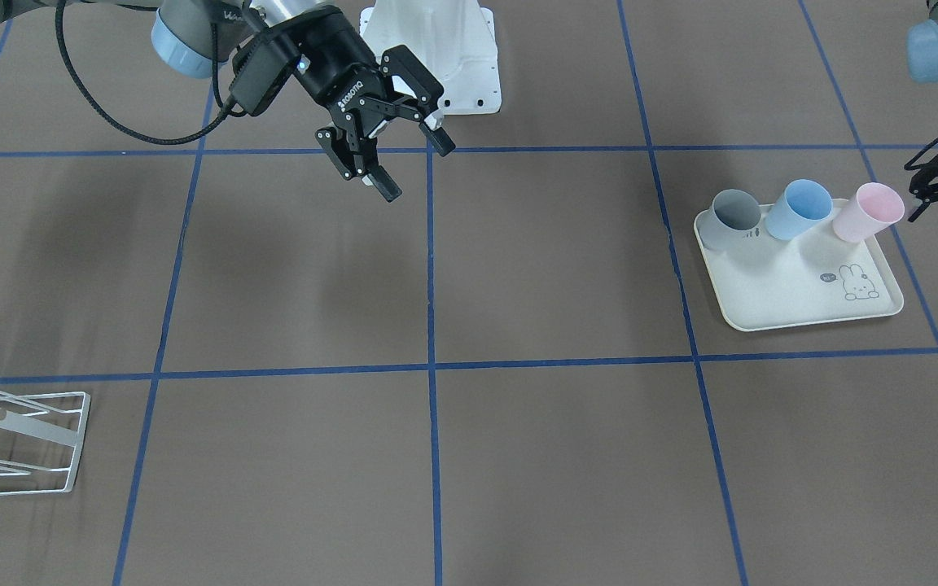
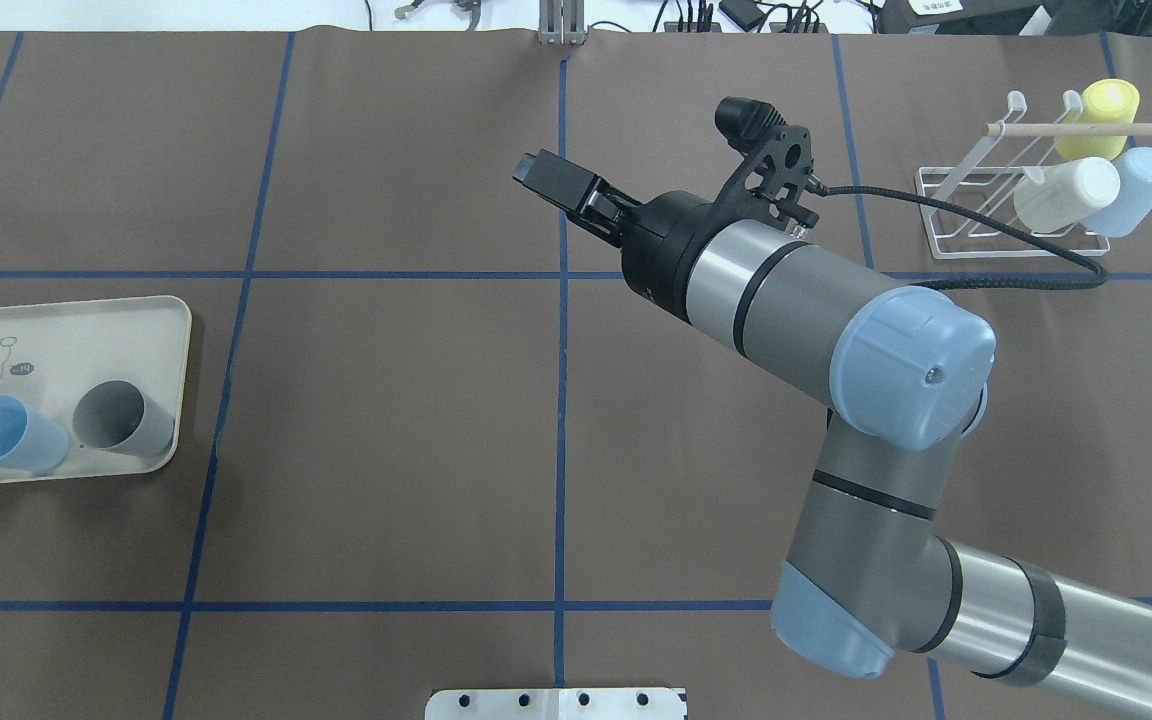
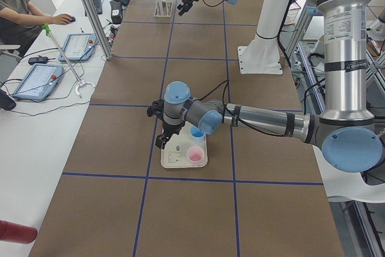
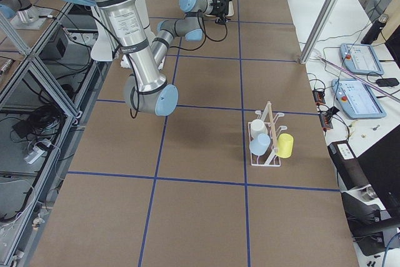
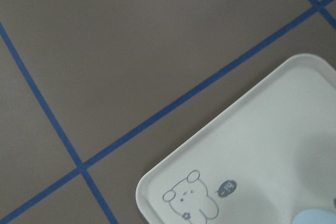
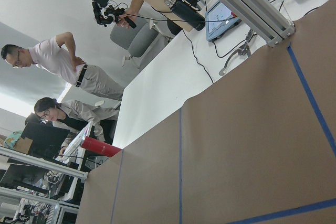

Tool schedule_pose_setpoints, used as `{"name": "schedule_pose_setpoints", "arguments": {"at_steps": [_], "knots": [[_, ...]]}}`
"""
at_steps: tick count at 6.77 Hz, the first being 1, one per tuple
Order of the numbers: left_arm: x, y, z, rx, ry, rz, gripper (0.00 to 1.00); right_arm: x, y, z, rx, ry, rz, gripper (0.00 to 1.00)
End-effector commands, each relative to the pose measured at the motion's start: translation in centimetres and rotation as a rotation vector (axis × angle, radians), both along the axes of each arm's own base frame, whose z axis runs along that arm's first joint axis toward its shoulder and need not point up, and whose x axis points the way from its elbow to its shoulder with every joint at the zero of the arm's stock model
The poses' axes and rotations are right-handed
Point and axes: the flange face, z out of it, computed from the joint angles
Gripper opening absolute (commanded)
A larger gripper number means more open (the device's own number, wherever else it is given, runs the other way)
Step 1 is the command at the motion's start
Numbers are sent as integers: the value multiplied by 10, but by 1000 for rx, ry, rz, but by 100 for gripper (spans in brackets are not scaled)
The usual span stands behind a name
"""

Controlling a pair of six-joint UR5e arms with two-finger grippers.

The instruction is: Transfer IKEA cup to right arm and place on rack

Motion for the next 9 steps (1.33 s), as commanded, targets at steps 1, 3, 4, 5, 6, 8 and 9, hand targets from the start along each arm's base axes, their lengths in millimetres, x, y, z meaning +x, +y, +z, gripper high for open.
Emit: {"name": "schedule_pose_setpoints", "arguments": {"at_steps": [1,3,4,5,6,8,9], "knots": [[-10,25,29,-31,-27,14,100,-5,-1,-4,-13,-16,-2,100],[-8,31,38,-52,-38,18,100,-5,-1,-4,-13,-17,-2,100],[-5,31,49,-68,-42,27,100,-5,-1,-4,-13,-17,-2,100],[-4,31,51,-64,-42,30,100,-5,-1,-4,-13,-17,-2,100],[-4,31,51,-63,-37,30,100,-5,-1,-4,-13,-17,-2,100],[3,32,50,-65,-30,45,100,-5,-1,-4,-12,-15,-2,100],[17,35,50,-68,-30,77,100,-5,-1,-4,-13,-16,-2,100]]}}
